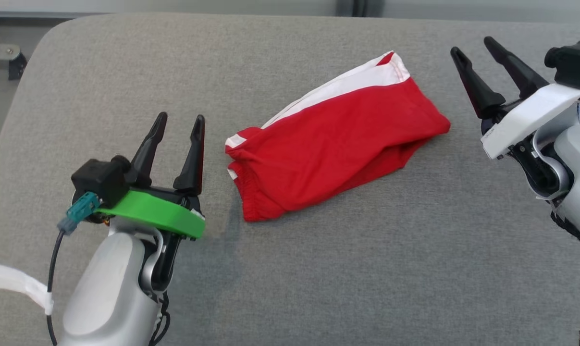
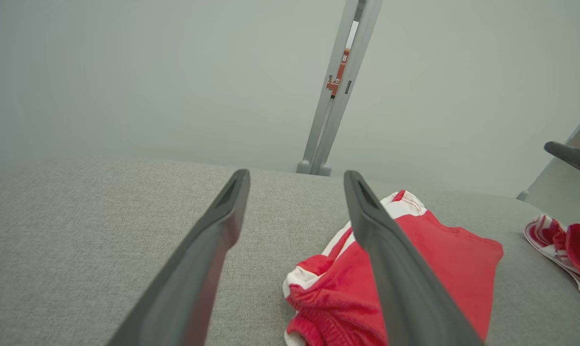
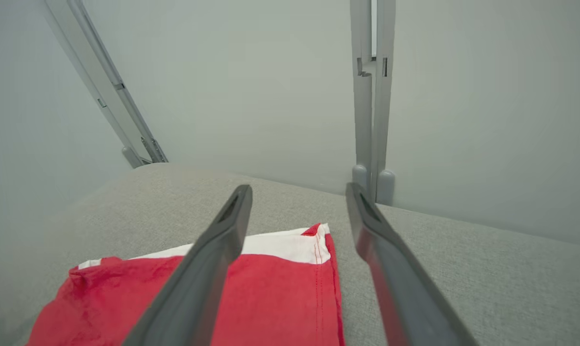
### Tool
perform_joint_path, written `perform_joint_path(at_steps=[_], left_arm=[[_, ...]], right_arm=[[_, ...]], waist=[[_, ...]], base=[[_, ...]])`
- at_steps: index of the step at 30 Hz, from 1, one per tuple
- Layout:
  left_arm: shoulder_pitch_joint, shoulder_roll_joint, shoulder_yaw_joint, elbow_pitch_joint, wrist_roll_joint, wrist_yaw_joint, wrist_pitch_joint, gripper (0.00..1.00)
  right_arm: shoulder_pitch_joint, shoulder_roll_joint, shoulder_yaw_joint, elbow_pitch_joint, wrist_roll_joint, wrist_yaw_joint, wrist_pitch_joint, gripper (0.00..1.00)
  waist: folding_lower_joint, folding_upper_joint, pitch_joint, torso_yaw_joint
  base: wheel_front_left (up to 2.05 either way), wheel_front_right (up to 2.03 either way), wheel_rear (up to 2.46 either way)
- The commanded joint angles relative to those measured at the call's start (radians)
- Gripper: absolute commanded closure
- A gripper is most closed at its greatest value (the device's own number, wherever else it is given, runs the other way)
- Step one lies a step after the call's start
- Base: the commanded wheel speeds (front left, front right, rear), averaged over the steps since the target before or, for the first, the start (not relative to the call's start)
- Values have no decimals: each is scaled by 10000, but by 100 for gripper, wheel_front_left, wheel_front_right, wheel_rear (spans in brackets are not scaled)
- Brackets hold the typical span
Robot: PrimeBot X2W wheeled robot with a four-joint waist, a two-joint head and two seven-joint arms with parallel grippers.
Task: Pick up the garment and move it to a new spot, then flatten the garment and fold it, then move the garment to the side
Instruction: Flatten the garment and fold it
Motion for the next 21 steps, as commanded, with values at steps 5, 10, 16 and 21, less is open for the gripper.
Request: perform_joint_path(at_steps=[5, 10, 16, 21], left_arm=[[1070, -320, 892, -708, 1004, 4, 1, 0], [1726, -591, 1223, -999, 1622, -2, 1, 0], [2506, -835, 1571, -1324, 2356, -4, 1, 0], [2881, -1069, 1807, -1475, 2495, -5, -1, 0]], right_arm=[[2452, 1294, -3388, -1278, -1761, -3, -60, 0], [4593, 2582, -5253, -2357, -3421, -3, -63, 0], [6020, 3680, -6144, -3107, -4482, -1, -64, 0], [6401, 4000, -6319, -3289, -4875, -1, -65, 0]], waist=[[0, 0, -661, -971], [0, 0, -794, -1288], [0, 0, -902, -1493], [0, 0, -896, -1490]], base=[[0, 0, 0], [0, 0, 0], [0, 0, 0], [0, 0, 0]])
